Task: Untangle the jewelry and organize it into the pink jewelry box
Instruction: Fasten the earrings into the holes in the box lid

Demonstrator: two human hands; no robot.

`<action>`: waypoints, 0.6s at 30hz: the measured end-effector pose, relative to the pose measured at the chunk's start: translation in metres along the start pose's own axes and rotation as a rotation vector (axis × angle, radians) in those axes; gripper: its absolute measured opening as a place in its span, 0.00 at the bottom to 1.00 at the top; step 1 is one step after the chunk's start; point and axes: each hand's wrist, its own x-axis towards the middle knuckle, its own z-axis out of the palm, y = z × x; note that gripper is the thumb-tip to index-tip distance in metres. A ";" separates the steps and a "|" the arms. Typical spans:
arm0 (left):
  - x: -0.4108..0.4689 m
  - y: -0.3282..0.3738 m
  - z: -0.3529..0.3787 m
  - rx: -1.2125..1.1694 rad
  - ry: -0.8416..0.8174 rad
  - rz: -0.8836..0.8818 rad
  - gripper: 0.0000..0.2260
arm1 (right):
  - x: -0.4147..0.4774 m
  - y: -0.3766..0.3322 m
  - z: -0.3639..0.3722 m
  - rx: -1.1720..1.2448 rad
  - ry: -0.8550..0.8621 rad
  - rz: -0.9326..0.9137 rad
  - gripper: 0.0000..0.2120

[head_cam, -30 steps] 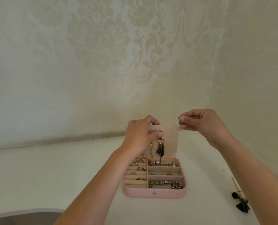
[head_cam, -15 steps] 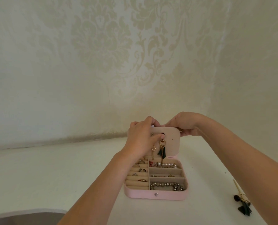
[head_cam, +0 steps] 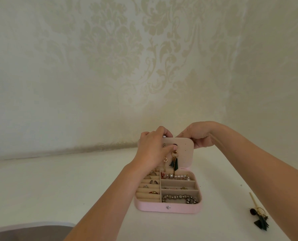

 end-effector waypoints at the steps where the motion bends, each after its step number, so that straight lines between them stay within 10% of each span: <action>1: 0.000 0.000 0.000 0.002 0.003 0.004 0.12 | 0.000 0.000 -0.001 0.000 -0.015 0.010 0.06; 18: -0.003 0.000 -0.001 -0.026 -0.016 0.005 0.11 | 0.001 0.008 -0.007 0.114 -0.191 0.019 0.13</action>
